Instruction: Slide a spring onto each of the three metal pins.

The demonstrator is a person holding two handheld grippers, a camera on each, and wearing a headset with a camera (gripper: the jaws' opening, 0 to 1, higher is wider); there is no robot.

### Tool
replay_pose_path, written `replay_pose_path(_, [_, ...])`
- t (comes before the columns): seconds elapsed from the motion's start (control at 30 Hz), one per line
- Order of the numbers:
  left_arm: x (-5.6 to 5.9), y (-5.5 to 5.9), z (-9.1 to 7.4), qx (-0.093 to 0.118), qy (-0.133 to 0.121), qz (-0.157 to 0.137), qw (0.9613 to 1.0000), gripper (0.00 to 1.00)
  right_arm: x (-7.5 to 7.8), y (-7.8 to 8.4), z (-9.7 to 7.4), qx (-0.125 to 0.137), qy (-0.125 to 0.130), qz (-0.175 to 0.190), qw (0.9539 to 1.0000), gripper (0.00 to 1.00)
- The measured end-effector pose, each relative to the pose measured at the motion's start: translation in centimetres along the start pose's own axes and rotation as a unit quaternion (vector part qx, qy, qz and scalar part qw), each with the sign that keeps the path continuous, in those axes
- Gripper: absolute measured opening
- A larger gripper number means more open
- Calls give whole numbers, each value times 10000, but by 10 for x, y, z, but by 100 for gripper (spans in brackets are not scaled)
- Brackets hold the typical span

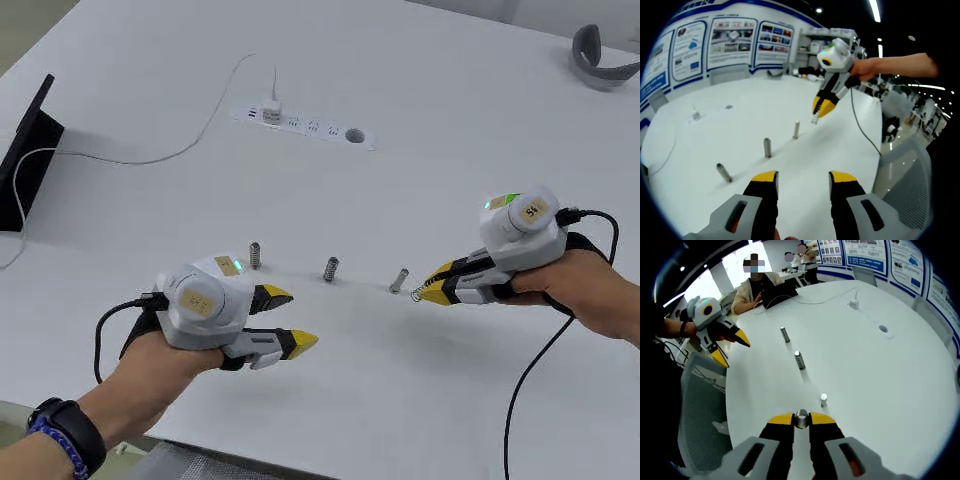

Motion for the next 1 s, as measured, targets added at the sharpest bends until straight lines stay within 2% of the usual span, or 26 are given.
replay_pose_path(0.2, [-5,4,-2,-22,-138,-187,9997,47,15,-6,-1,-29,196,-140,9997,13])
replay_pose_path(0.37, [-10,7,-4,-41,-271,-286,9992,53,25,-11,0,-45,231,-195,9995,13])
replay_pose_path(0.5, [-13,10,-6,-111,-384,-285,9988,61,28,-15,2,-44,222,-244,9994,13])
replay_pose_path(1.0, [-20,9,-10,-49,-515,-432,9977,64,32,-21,12,-140,95,-404,9990,13])
Point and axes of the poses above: the centre of the closed fingertips' face, and the gripper's own axes: z roughly forward along the fingers, x roughly to its right, y roughly out of its underside, the point moved 7 cm from there along -z, roughly backward along the fingers, and after that the axes turned 5 degrees about -y, right-handed, at the moved point
